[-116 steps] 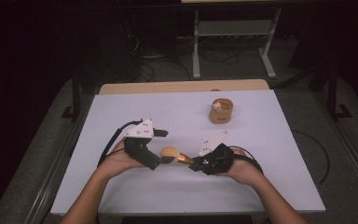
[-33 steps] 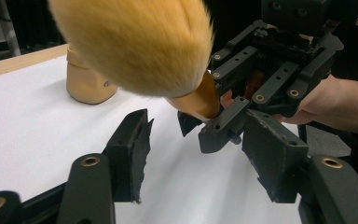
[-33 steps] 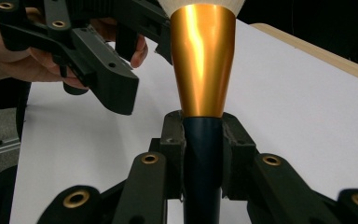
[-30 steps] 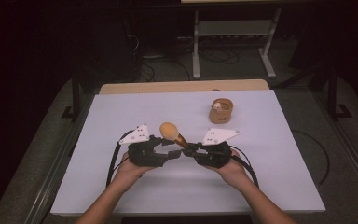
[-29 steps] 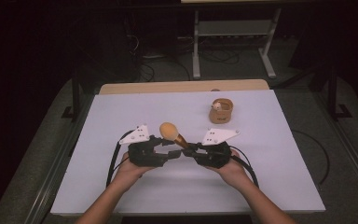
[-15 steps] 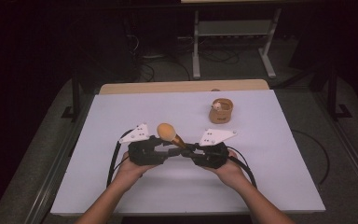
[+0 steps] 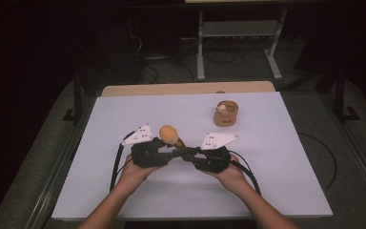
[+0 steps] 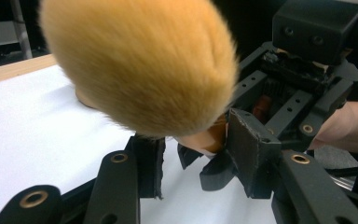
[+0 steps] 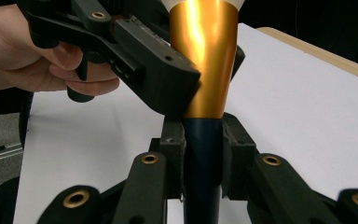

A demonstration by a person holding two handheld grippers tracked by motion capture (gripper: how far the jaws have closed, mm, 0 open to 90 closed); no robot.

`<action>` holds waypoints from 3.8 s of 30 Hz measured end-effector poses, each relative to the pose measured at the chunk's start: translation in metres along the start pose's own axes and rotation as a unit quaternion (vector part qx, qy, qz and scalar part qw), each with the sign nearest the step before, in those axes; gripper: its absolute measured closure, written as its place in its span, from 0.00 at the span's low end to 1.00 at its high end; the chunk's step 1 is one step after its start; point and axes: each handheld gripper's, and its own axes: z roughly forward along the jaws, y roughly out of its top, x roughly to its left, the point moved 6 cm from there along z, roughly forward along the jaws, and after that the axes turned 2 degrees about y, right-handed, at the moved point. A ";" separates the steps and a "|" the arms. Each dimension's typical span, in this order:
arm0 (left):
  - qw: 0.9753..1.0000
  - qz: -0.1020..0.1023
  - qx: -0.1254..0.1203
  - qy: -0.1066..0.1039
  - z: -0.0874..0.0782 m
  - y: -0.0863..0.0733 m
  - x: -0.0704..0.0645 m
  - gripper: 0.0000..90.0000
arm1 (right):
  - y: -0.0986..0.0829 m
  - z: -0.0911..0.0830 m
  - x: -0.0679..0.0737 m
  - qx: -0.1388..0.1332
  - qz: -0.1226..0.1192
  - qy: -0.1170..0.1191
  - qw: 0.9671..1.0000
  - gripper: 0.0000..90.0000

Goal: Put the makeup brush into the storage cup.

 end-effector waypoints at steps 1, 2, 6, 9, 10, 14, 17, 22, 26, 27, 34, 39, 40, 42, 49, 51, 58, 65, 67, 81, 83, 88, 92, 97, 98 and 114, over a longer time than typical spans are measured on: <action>1.000 -0.001 -0.001 0.000 0.000 0.000 0.000 0.63 | 0.000 0.000 0.000 -0.001 0.001 -0.001 1.000 0.81; 1.000 -0.001 -0.004 0.001 0.001 0.001 0.001 0.63 | 0.000 0.001 0.000 -0.001 0.001 -0.001 1.000 0.81; 1.000 -0.007 -0.004 0.000 0.002 0.002 0.001 0.63 | 0.001 0.002 -0.001 -0.006 0.005 -0.001 1.000 0.81; 1.000 -0.010 -0.007 -0.002 0.002 0.003 0.001 0.63 | 0.001 0.002 -0.001 -0.007 0.007 0.000 1.000 0.81; 1.000 -0.013 -0.008 -0.002 0.003 0.003 0.001 0.63 | 0.001 0.002 -0.001 -0.007 0.006 0.000 1.000 0.81; 1.000 -0.019 -0.013 -0.005 0.005 0.005 0.001 0.63 | 0.001 0.004 0.000 -0.007 0.007 -0.002 1.000 0.81; 1.000 -0.020 -0.011 -0.005 0.006 0.005 0.002 0.63 | 0.001 0.004 0.001 -0.007 0.010 -0.001 1.000 0.81; 1.000 -0.022 -0.015 -0.007 0.006 0.006 0.003 0.66 | 0.000 0.006 0.002 -0.006 0.012 0.000 1.000 0.81; 0.999 -0.029 -0.014 -0.011 0.006 0.005 0.003 0.67 | 0.000 0.007 0.002 -0.006 0.010 -0.001 1.000 0.81; 0.999 -0.031 -0.015 -0.014 0.007 0.005 0.003 0.68 | 0.000 0.007 0.002 -0.006 0.009 -0.001 1.000 0.81; 0.999 -0.034 -0.012 -0.019 0.007 0.006 0.001 0.70 | 0.000 0.008 0.002 -0.006 0.009 0.000 1.000 0.81; 1.000 -0.024 -0.004 -0.017 0.007 0.006 0.001 0.71 | -0.001 0.009 0.003 -0.005 0.012 0.002 1.000 0.81; 1.000 -0.024 -0.001 -0.015 0.007 0.006 0.001 0.71 | -0.001 0.010 0.003 -0.004 0.011 0.001 1.000 0.81; 1.000 -0.024 0.002 -0.014 0.007 0.007 0.000 0.71 | -0.002 0.011 0.003 -0.003 0.011 0.001 1.000 0.81; 1.000 -0.017 0.009 -0.015 0.008 0.007 -0.003 0.71 | -0.002 0.011 0.004 -0.003 0.013 0.002 1.000 0.80; 1.000 -0.014 0.011 -0.016 0.008 0.008 -0.003 0.72 | -0.002 0.012 0.005 -0.003 0.014 0.005 1.000 0.78; 1.000 -0.011 0.014 -0.015 0.006 0.009 -0.003 0.72 | -0.002 0.011 0.003 -0.004 0.015 0.008 1.000 0.74; 0.999 0.007 0.028 -0.016 0.001 0.012 -0.003 0.72 | -0.002 0.010 0.005 -0.003 0.015 0.018 1.000 0.64; 0.999 0.009 0.032 -0.020 0.000 0.013 -0.003 0.72 | -0.002 0.009 0.005 -0.005 0.019 0.024 1.000 0.60; 0.993 0.055 0.066 -0.084 -0.006 0.009 -0.009 0.72 | -0.004 -0.006 0.007 -0.025 0.011 0.115 0.993 0.57; 0.992 0.058 0.067 -0.090 -0.005 0.010 -0.012 0.72 | -0.006 -0.005 0.008 -0.020 0.010 0.125 0.992 0.58; 0.990 0.066 0.073 -0.099 -0.003 0.008 -0.016 0.72 | -0.006 0.000 0.012 -0.024 0.010 0.136 0.990 0.62; 0.990 0.069 0.074 -0.100 -0.004 0.008 -0.016 0.72 | -0.007 0.004 0.014 -0.019 0.007 0.139 0.990 0.70; 0.990 0.068 0.071 -0.100 -0.004 0.009 -0.016 0.72 | -0.006 0.005 0.013 -0.026 0.012 0.141 0.990 0.76; 0.990 0.067 0.071 -0.100 -0.003 0.009 -0.016 0.72 | -0.006 0.005 0.013 -0.027 0.013 0.142 0.989 0.77; 0.991 0.064 0.064 -0.103 -0.003 0.009 -0.016 0.71 | -0.005 0.005 0.014 -0.031 0.016 0.145 0.989 0.81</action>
